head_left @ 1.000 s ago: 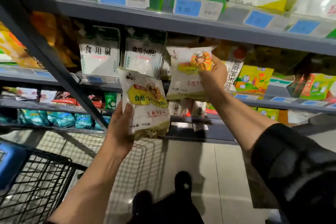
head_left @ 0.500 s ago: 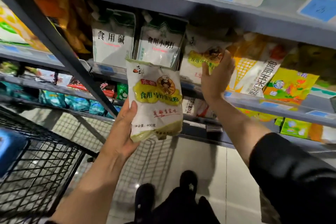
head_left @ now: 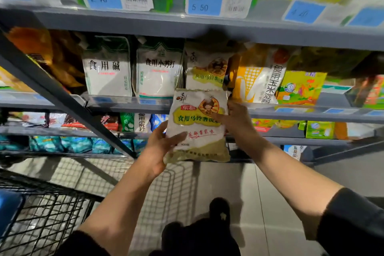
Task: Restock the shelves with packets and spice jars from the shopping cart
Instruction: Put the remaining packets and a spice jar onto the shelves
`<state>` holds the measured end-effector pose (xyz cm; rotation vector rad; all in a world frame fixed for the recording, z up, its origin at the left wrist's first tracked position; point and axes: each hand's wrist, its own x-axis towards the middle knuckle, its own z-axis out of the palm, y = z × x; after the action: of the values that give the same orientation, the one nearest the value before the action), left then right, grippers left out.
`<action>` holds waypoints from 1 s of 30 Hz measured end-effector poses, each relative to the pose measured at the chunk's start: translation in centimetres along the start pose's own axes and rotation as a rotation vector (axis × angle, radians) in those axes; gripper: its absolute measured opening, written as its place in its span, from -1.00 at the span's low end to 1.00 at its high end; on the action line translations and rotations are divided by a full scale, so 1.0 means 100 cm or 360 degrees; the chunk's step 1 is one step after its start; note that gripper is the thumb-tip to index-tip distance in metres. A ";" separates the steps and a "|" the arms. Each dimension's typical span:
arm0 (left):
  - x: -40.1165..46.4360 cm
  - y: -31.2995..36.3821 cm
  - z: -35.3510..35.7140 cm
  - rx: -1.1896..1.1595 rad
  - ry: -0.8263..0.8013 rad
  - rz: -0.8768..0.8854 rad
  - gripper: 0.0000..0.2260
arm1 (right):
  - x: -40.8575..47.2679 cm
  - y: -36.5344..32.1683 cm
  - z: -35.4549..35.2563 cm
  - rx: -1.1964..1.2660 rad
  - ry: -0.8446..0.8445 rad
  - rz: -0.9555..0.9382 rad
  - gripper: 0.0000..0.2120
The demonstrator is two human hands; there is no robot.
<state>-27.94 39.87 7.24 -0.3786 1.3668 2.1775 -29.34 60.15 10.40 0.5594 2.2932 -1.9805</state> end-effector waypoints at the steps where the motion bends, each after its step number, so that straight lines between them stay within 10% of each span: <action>1: 0.004 -0.004 0.004 0.0135 0.0038 0.0018 -0.53 | 0.001 0.007 -0.004 -0.0040 0.0065 -0.0007 -0.76; 9: 0.066 0.038 0.037 0.0549 -0.0144 0.0696 -0.38 | 0.067 -0.022 -0.005 -0.0221 0.0456 -0.0609 -0.82; 17: 0.139 0.023 0.035 0.2406 0.0453 0.1348 -0.40 | 0.137 -0.005 0.003 -0.0718 0.0804 -0.0309 -0.76; 25: 0.153 0.031 0.015 0.2792 0.0495 0.1521 -0.51 | 0.101 0.034 -0.010 -0.1832 0.0663 -0.1384 -0.45; 30: 0.162 0.032 0.021 0.2854 0.0528 0.1529 -0.45 | 0.123 0.030 -0.019 -0.2143 0.0440 -0.1221 -0.53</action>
<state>-42.92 45.33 2.51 0.7628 3.3286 0.4349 -39.50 65.15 4.45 -0.2392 3.5018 0.0333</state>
